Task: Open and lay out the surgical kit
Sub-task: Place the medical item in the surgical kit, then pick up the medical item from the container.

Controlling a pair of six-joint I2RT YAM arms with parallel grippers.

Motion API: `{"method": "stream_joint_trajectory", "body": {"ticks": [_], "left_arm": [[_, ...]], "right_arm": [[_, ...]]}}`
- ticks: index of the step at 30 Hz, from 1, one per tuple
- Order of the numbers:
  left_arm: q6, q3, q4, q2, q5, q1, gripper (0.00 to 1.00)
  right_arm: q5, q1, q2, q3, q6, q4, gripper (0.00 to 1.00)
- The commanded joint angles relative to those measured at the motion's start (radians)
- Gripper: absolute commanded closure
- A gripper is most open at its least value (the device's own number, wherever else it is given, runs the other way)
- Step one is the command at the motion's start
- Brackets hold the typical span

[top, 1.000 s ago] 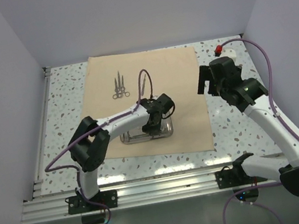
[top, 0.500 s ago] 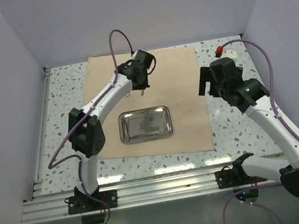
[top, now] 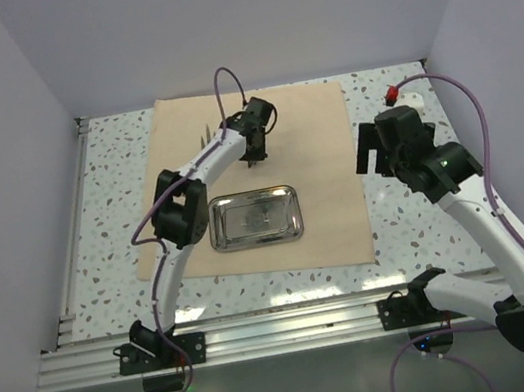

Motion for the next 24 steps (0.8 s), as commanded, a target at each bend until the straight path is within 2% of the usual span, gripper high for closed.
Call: {"method": "stream_joint_trajectory", "body": {"ticks": [1, 3, 4, 8, 11, 15, 20, 24], "left_arm": [[0.013, 0.008, 0.043, -0.066, -0.009, 0.023, 0.65], [0.027, -0.029, 0.045, -0.102, -0.024, 0.023, 0.56], [0.032, -0.043, 0.045, -0.143, -0.029, 0.023, 0.54], [0.033, -0.137, 0.026, -0.272, -0.011, 0.017, 0.57], [0.024, -0.351, 0.038, -0.399, 0.005, -0.030, 0.60], [-0.032, -0.583, 0.071, -0.542, 0.066, -0.147, 0.60], [-0.141, -0.750, 0.110, -0.576, 0.117, -0.271, 0.60], [-0.194, -0.761, 0.123, -0.533, 0.140, -0.330, 0.60]], "right_arm": [[0.023, -0.002, -0.016, 0.031, 0.002, -0.002, 0.02], [0.013, -0.002, -0.014, 0.027, 0.002, 0.004, 0.02], [0.007, -0.002, -0.010, 0.024, 0.002, 0.015, 0.02], [-0.026, -0.001, 0.012, 0.017, 0.005, 0.049, 0.02], [-0.042, -0.001, 0.035, 0.020, 0.005, 0.075, 0.02], [-0.069, -0.002, 0.058, 0.019, 0.003, 0.102, 0.01], [-0.088, -0.001, 0.067, 0.001, 0.003, 0.119, 0.01], [-0.094, -0.002, 0.066, -0.007, -0.001, 0.113, 0.02]]}}
